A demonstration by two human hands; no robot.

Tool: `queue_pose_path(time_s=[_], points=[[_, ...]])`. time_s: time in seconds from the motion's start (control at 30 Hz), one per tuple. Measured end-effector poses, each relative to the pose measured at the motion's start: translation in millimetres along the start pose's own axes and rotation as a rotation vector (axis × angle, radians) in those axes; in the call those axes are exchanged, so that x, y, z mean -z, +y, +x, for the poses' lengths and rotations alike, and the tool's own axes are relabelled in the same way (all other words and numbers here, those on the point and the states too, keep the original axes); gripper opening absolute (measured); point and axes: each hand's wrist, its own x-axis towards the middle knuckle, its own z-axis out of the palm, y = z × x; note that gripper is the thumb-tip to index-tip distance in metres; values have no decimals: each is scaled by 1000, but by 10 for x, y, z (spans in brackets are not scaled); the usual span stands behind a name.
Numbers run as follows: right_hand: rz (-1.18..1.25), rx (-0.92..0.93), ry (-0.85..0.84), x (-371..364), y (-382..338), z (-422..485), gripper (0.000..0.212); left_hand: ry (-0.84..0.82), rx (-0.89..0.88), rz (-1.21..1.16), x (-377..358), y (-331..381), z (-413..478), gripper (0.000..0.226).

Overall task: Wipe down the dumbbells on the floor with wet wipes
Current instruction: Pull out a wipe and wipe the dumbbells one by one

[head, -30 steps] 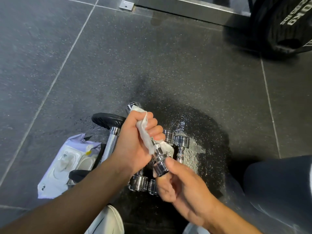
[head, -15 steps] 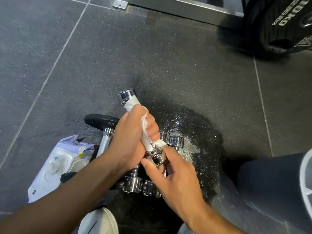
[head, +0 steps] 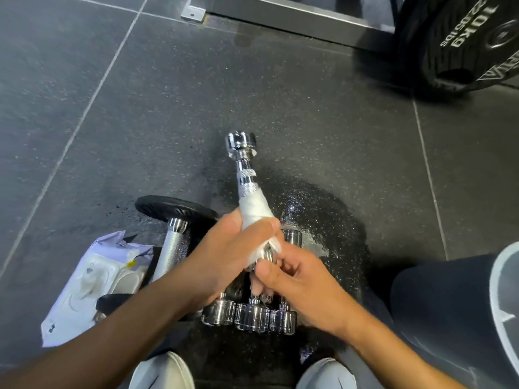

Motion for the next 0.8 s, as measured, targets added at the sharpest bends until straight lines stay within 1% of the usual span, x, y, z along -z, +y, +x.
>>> queue_pose_path(time_s=[0.03, 0.07, 0.1, 0.13, 0.17, 0.2, 0.23, 0.27, 0.33, 0.37, 0.4, 0.47, 0.53, 0.63, 0.7, 0.73, 0.8], points=[[-90, -49, -51, 67, 11, 3, 50, -2, 21, 89, 21, -39, 1, 23], [-137, -90, -46, 137, 12, 12, 68, -6, 32, 173, 52, -73, 0, 21], [-146, -111, 13, 208, 5, 29, 80, -6, 35, 251, 87, -99, 7, 18], [-155, -102, 107, 276, -2, 56, 83, -12, 36, 326, 120, -112, 10, 18], [-160, -83, 197, 327, -8, 86, 78, -36, 35, 393, 149, -109, 17, 20], [-130, -78, 250, 345, -24, 123, 70, -78, 35, 446, 161, -90, 17, 22], [-48, -84, 256, 334, -43, 165, 60, -134, 35, 500, 162, -75, 24, 21], [76, -92, 227, 304, -54, 208, 52, -191, 30, 586, 148, -67, 26, 18], [322, -93, 158, 205, -107, 277, 42, -253, 7, 798, 85, -67, 38, 14], [424, -95, 145, 162, -145, 302, 40, -265, 16, 820, 41, -75, 47, 15], [534, -105, 154, 137, -158, 315, 40, -274, 56, 745, 0, -87, 47, 15], [710, -119, 215, 133, -151, 358, 41, -306, 163, 473, -47, -116, 46, 16], [797, -109, 265, 160, -135, 378, 42, -346, 242, 237, -48, -106, 25, 20], [877, -60, 270, 187, -142, 388, 45, -337, 353, -146, -6, -140, 10, 15], [899, -10, 278, 196, -191, 379, 44, -339, 400, -381, -20, -180, 2, 18], [891, 15, 299, 203, -222, 373, 43, -317, 406, -451, -42, -211, -3, 21], [851, 72, 350, 219, -275, 373, 42, -216, 414, -562, -116, -255, 5, 28]])
